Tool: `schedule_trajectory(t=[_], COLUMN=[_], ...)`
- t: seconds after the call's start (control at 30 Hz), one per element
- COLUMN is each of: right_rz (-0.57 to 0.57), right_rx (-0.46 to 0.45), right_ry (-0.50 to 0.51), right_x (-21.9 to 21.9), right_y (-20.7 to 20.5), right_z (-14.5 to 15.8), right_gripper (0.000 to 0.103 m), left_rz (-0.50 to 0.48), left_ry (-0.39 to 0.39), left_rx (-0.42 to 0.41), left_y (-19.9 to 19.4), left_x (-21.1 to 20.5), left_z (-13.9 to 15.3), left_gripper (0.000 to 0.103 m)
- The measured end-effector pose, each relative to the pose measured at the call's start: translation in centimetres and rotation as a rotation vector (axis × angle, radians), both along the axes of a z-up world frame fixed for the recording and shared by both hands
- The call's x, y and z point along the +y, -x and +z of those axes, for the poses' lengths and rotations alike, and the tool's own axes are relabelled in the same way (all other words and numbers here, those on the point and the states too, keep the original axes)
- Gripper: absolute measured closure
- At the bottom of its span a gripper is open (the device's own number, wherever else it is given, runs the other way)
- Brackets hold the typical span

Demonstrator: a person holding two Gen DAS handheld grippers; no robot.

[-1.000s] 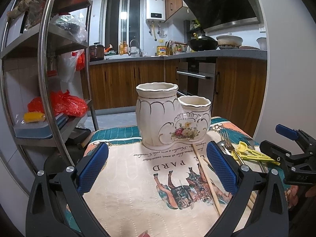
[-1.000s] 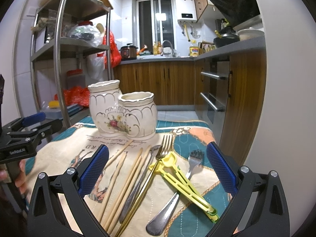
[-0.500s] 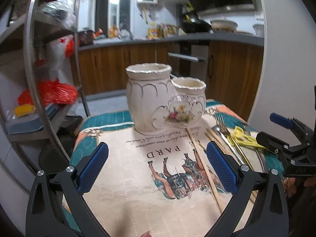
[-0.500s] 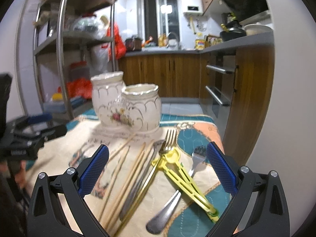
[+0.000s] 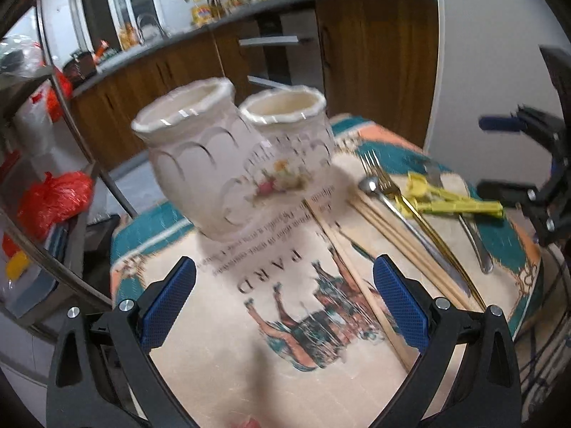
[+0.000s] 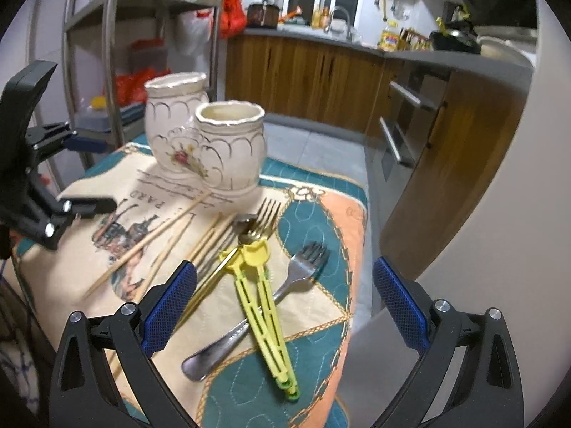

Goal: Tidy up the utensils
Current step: 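Grasp a chopstick with the left tool while the right tool grasps a yellow utensil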

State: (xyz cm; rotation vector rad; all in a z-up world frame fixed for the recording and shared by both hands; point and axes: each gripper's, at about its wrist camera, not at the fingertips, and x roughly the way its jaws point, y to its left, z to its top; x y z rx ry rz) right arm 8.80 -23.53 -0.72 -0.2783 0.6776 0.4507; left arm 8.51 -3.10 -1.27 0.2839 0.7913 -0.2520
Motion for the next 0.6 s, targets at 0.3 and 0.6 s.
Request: schedule_trajectory(t=[0.3, 0.6], right_rz=[0.070, 0.125], right_rx=[0.165, 0.272], right_ry=[0.049, 0.122], right_x=[1.2, 1.8], right_y=[-2.2, -3.0], right_z=[-1.0, -2.3], right_gripper=[0.058, 0.078], left_rz=[-0.035, -0.070], left_ry=[0.054, 0.077], left_rx=[0.185, 0.254], left_y=[-1.1, -1.1], left_x=[-0.8, -2.4], left_z=[-1.6, -2.8], left_gripper=[0.008, 0.053])
